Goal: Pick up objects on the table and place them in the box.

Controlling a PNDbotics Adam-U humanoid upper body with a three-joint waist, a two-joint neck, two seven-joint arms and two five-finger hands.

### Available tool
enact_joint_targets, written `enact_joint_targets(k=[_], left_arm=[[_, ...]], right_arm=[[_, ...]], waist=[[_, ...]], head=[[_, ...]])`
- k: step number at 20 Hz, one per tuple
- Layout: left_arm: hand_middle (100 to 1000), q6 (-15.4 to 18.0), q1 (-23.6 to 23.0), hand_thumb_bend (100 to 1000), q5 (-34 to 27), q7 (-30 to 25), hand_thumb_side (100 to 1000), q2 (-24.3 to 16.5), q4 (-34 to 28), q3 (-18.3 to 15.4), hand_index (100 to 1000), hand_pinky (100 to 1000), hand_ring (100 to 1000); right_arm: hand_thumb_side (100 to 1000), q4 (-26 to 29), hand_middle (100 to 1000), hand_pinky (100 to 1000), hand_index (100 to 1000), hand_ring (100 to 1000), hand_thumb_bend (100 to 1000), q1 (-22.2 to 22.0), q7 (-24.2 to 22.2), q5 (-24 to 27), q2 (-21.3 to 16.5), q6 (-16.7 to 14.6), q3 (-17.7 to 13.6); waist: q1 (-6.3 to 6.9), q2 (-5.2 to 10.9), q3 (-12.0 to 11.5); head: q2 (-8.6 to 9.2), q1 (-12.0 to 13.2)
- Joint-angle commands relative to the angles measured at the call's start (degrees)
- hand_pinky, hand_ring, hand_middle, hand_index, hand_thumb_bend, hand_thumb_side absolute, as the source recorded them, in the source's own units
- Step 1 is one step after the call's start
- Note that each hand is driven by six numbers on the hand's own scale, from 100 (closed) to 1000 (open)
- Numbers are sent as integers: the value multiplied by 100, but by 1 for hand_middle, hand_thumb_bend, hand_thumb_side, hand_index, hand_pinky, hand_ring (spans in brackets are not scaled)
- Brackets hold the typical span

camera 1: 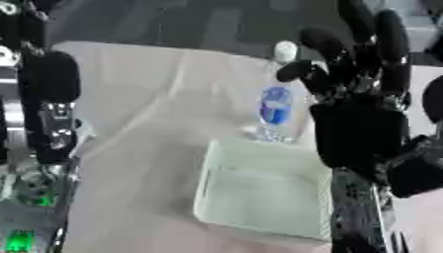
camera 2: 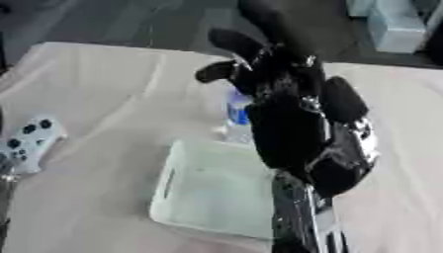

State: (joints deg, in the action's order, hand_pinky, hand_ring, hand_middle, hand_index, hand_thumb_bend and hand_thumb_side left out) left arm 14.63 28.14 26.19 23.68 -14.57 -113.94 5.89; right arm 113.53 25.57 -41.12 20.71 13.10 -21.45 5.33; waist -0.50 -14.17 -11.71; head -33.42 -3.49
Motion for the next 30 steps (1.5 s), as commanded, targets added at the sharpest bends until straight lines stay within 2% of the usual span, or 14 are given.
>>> enact_joint_targets(k=[1,9,12,14,17,19,21,25,30], left_arm=[[1000,2,13,414,-25,-31,957,-4,-65,-5,915,866,881],[1000,-7,6,409,-21,-66,961,-33,-65,5,916,866,880],[1000,-157,41,445,-179,-273,922,-360,-63,149,929,876,891],[1000,-521,102,510,-715,-609,867,-722,-56,324,949,899,908],[1000,-1047,254,610,-2332,-1159,803,-1419,-38,581,957,929,923],[1000,-1224,368,652,-3311,-1407,781,-1803,-37,585,958,937,928],[1000,-1301,502,670,-4103,-1575,776,-2136,-1,558,960,946,931],[1000,-1326,717,714,-5136,-1767,755,-2518,113,582,961,966,945],[1000,-1302,1008,785,-6078,-1893,685,-2607,374,689,962,982,965]], right_arm=[[1000,106,922,704,924,850,100,51,-69,37,5,-38,19],[1000,106,916,695,922,843,100,65,-87,46,-8,-27,0],[1000,106,912,691,921,839,100,58,-99,42,-17,-20,2],[1000,106,910,690,921,838,100,35,-116,38,-28,-5,14],[1000,106,905,687,921,836,100,0,-155,40,-53,19,36],[1000,106,902,686,920,834,100,-11,-167,40,-62,27,36],[1000,106,899,684,920,833,100,-19,-173,41,-70,35,37],[1000,106,895,683,920,830,100,-36,-184,34,-84,41,41],[1000,106,890,681,920,828,100,-53,-198,29,-85,47,45]], waist=[[20,66,6],[8,64,15],[31,71,48],[63,82,81],[121,95,161],[144,103,201],[165,109,234],[200,117,279],[219,132,331]], head=[[44,28],[-26,38],[-117,73],[-172,113],[-257,157],[-288,171],[-305,180],[-323,187],[-320,238]])
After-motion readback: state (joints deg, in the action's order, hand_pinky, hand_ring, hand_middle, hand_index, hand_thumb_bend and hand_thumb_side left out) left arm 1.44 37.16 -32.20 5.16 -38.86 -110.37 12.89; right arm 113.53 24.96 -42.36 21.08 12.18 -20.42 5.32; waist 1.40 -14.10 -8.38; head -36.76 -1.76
